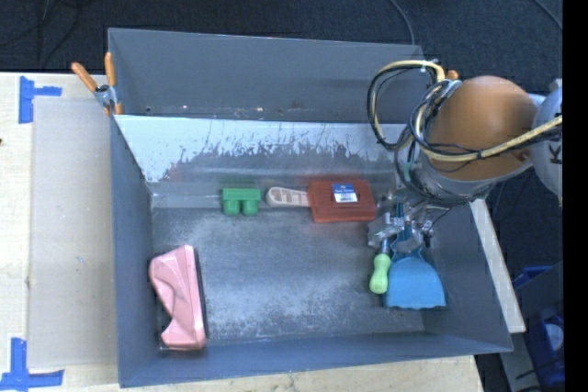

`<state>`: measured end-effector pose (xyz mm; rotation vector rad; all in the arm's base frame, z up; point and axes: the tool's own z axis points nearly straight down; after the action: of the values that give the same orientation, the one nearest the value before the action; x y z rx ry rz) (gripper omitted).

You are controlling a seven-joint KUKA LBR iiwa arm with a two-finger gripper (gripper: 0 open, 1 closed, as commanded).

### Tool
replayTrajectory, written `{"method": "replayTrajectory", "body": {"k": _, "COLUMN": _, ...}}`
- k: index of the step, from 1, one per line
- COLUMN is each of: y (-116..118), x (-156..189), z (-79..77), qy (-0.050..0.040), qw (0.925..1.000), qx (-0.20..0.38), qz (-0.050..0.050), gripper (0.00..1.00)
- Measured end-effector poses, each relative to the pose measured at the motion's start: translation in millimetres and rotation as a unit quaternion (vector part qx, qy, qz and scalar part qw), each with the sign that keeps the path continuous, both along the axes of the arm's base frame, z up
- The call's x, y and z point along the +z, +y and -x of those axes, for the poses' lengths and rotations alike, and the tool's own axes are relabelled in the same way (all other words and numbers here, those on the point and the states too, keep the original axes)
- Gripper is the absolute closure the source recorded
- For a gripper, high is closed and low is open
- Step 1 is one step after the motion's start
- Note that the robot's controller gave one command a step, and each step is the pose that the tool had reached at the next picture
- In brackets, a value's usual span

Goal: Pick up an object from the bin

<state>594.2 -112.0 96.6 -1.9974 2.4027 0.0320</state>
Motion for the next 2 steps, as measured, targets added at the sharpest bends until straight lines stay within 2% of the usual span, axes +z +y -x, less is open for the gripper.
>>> {"method": "replayTrajectory", "body": {"k": 2, "y": -0.4, "x": 11.7, "z": -0.5, "qy": -0.0009, "qw": 1.0, "qx": -0.002, "qz": 0.0, "gripper": 1.0}}
